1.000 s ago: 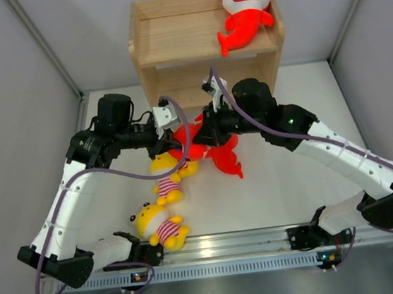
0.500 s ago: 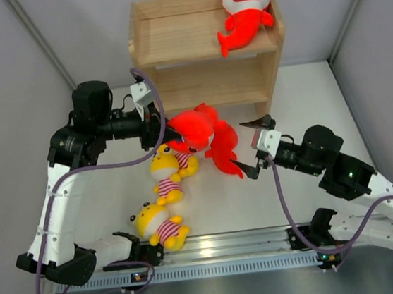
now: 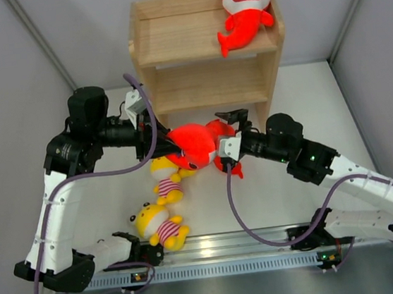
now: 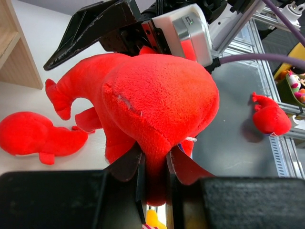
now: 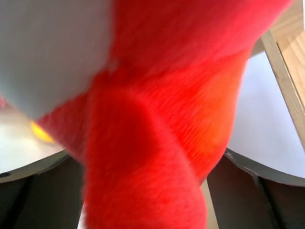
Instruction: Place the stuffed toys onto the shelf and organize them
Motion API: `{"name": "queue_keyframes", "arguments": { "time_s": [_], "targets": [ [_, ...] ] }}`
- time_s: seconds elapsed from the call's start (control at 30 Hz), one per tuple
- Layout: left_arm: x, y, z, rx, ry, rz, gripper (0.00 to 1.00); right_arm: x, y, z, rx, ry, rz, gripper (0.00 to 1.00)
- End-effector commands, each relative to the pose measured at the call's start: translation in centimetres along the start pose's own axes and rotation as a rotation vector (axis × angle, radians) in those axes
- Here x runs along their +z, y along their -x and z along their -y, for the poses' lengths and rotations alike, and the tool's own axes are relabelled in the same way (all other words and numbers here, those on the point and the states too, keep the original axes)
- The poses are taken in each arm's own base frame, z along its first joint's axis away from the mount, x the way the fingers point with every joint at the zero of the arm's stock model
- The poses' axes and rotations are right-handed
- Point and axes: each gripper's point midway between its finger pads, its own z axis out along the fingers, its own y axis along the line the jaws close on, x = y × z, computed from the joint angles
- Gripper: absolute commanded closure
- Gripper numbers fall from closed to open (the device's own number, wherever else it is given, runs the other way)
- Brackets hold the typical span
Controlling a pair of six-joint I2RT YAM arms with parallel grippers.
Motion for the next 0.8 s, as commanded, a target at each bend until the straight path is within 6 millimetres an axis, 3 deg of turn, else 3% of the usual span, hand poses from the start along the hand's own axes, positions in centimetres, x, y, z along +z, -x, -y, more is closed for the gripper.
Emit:
{"name": "queue_keyframes", "arguments": {
  "time_s": [0.0,0.03,0.07,0.23,0.27,0.3,0.33,0.37,0.4,0.43,0.47,0.5,0.53,0.57,0.6,0.7,0.73,0.77],
  "targets": [
    [-0.2,0.7,1.3,0.044,-0.052,0.029,1.0,-0.5,6.6,2.8,0.047,-0.039,0.254,0.12],
    [-0.2,0.7,1.1,0.04,-0.04,0.028,1.0,-0.7,7.3,2.9,0.129,-0.045,0.284,0.2],
    [-0.2,0.7,0.8,0.036,-0.03,0.026,1.0,-0.6,7.6,2.9,0.175,-0.046,0.297,0.39],
    [-0.2,1.4,0.7,0.033,-0.015,0.031,1.0,-0.7,9.5,3.7,0.469,-0.057,0.357,0.75],
    [-0.5,2.2,0.3,0.044,0.037,0.041,0.95,-0.8,9.8,3.9,0.505,-0.055,0.365,1.0],
    [-0.7,2.7,-0.2,0.042,0.079,0.049,0.86,-1.0,10.2,4.4,0.58,-0.065,0.373,1.0],
    [-0.9,3.6,-0.5,0.066,0.119,0.067,0.67,-1.2,10.4,4.5,0.605,-0.065,0.378,1.0],
    [-1.4,4.3,-1.7,0.071,0.212,0.081,0.55,-1.3,10.7,4.6,0.627,-0.063,0.383,1.0],
    [-2.2,6.1,-1.3,0.122,0.256,0.116,0.46,-1.5,11.1,5.5,0.657,-0.082,0.387,1.0],
    [-2.9,7.1,-1.6,0.147,0.319,0.14,0.29,-1.6,11.4,6.0,0.712,-0.087,0.386,1.0],
    [-3.7,8.2,-1.9,0.171,0.378,0.167,0.23,-1.5,11.0,6.0,0.749,-0.087,0.346,1.0],
    [-5.5,10.4,-2.3,0.225,0.509,0.218,0.15,-1.7,11.8,7.9,0.814,-0.127,0.338,1.0],
    [-6.6,11.3,-2.5,0.257,0.577,0.241,0.08,-1.7,11.8,8.8,0.844,-0.142,0.317,1.0],
    [-7.9,12.4,-2.6,0.302,0.647,0.263,0.03,-1.4,11.4,8.3,0.908,-0.112,0.255,1.0],
    [-9.8,13.3,-3.7,0.313,0.785,0.287,0.02,-1.4,12.9,10.5,0.933,-0.125,0.283,1.0],
    [-12.9,14.9,-4.3,0.385,0.957,0.312,0.02,-0.6,14.2,13.1,1.108,-0.109,0.293,1.0],
    [-13.2,14.9,-4.5,0.392,0.98,0.306,0.02,-0.3,13.7,14.3,1.139,-0.127,0.292,1.0],
    [-13.4,14.8,-4.7,0.405,0.994,0.295,0.02,-0.7,14.5,16.2,1.16,-0.146,0.332,1.0]
  ]
}}
